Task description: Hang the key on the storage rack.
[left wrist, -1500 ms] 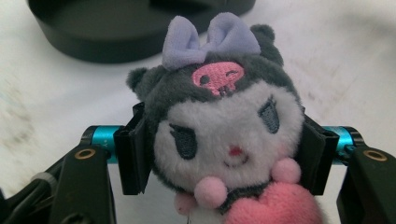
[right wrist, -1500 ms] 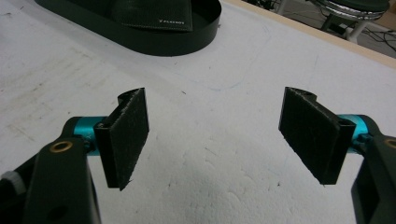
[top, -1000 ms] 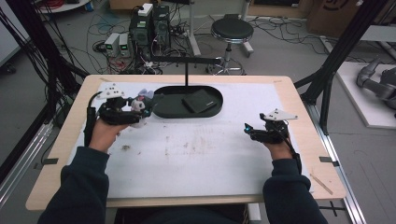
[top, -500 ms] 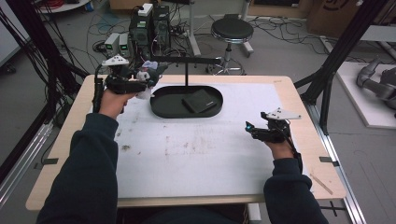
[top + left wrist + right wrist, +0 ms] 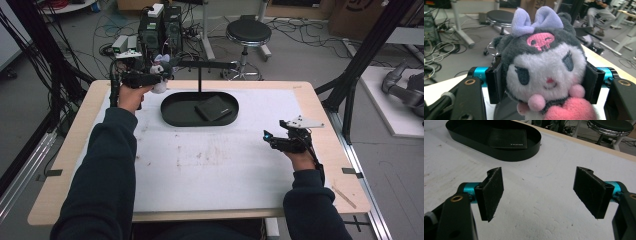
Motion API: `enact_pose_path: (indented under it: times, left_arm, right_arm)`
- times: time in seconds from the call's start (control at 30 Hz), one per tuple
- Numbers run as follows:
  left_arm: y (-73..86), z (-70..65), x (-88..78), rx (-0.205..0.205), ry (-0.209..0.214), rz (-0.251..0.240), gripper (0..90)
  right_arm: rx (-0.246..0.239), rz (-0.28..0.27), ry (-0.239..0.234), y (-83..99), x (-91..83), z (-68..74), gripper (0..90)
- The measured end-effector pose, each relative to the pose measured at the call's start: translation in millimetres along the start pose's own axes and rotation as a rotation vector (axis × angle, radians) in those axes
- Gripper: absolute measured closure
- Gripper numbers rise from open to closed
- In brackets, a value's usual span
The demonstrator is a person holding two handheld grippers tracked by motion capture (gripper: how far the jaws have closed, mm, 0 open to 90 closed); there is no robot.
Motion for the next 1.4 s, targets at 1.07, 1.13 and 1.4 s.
enact_pose_path:
  times: [1.07,1.13,1.4]
  left_arm:
    - [67.6,14.0,44.8,0.032,-0.222,0.15,28.1]
    - [71.9,13.0,39.3,0.025,-0.207,0.144,27.0]
    - [90.9,2.7,2.8,0.056,-0.141,0.116,21.6]
  right_arm:
    - [-0.006,0.011,-0.004,3.5,0.1,0.0,24.7]
    - [-0.009,0.011,-0.001,3.9,0.1,-0.4,24.6]
    - [-0.033,0.023,-0.001,4.6,3.0,1.7,24.6]
Point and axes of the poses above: each handheld gripper's, and its own axes: x roughly forward along the jaws, y roughly out of its underside, z roughly to its left, the point moved 4 cm from there along x, roughly forward along the jaws, and after that the axes turned 10 degrees about -x, right-handed, at the moved point
